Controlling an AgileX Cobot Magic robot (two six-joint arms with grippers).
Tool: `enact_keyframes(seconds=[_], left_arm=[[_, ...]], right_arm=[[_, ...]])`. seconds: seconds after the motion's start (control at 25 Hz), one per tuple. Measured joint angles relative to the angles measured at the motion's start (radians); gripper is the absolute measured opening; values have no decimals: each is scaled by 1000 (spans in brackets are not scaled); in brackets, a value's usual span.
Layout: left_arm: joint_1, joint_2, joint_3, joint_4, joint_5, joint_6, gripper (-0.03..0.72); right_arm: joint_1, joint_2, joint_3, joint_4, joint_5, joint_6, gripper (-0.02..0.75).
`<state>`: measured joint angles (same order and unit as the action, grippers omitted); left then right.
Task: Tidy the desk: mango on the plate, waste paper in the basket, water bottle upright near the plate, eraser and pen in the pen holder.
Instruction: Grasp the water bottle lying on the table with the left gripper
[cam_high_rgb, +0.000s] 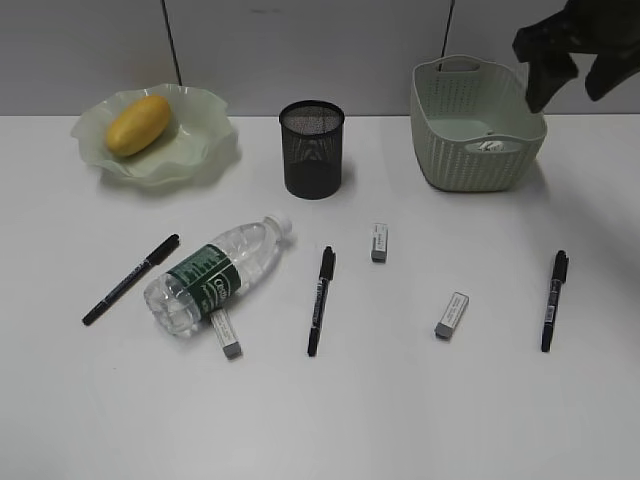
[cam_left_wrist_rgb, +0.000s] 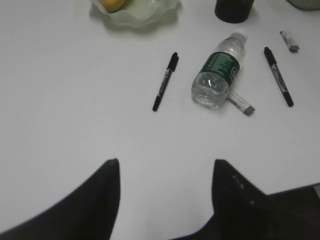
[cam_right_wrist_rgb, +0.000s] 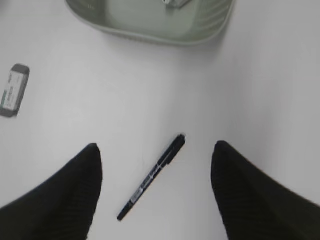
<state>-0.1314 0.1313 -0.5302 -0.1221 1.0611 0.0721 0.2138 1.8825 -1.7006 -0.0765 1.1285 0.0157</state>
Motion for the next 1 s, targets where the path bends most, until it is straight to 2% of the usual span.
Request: enact_keyframes(seconds=[0.12,0.36,0.6,1.0], left_arm=[[0,0,0,0,0,0,444],[0,0,0,0,0,0,444],[0,0,0,0,0,0,444],[0,0,0,0,0,0,444]], right_arm=[[0,-45,0,3,68,-5,528],[0,-193,95,24,74,-6,526],[0,-479,364,65,66,-6,524],[0,-1046,822,76,-71,-6,522]])
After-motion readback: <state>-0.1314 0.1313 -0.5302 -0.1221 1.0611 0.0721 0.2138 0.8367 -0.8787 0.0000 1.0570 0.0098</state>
